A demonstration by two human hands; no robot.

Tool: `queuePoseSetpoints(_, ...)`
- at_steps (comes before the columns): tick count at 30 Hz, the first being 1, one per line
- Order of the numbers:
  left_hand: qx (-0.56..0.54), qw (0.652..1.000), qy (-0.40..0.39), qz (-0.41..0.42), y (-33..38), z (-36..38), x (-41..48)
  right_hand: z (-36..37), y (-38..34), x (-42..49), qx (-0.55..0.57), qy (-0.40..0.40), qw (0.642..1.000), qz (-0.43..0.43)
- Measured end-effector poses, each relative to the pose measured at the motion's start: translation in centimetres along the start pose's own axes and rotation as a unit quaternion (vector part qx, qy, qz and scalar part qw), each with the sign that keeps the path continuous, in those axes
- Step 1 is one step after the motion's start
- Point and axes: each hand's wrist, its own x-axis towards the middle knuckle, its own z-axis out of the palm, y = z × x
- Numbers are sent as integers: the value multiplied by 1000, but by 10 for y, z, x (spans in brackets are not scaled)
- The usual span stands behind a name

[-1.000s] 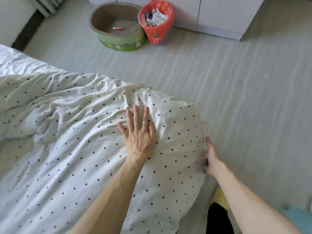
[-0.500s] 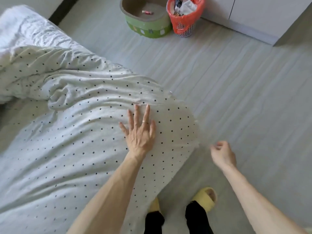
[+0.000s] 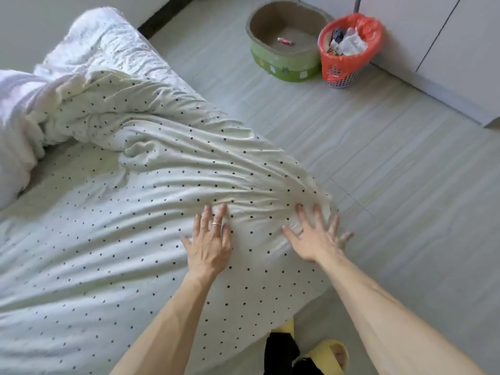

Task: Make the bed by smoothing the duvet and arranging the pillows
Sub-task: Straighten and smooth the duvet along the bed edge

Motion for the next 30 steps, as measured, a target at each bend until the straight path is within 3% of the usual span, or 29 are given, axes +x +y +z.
queuePoseSetpoints(2, -6, 1000, 30, 0, 4, -12, 12, -22, -5, 4, 26, -14, 998, 64)
queuePoseSetpoints(6, -26, 998, 48, 5, 17, -42, 51, -78, -56, 13, 9, 81, 994, -74)
queuePoseSetpoints(12, -88, 993, 79, -25, 13, -95, 126, -143, -135, 60, -18, 49, 986, -161)
queuePoseSetpoints(18, -86, 991, 72, -76, -24, -133, 190, -174, -211, 124, -25, 9, 985, -168)
queuePoseSetpoints(22, -116, 988, 33, -95, -43, -139, 215, -182, -260, 153, 4, 23, 978, -209)
queuePoseSetpoints(26, -150, 984, 21, -96, -45, -131, 224, -184, -292, 182, 56, 22, 980, -190)
queuePoseSetpoints(28, -151, 982, 48, -104, -40, -130, 225, -179, -307, 181, 54, 41, 964, -256)
queuePoseSetpoints(30, -156, 976, 99, -114, -33, -130, 227, -192, -317, 177, 55, 115, 918, -377)
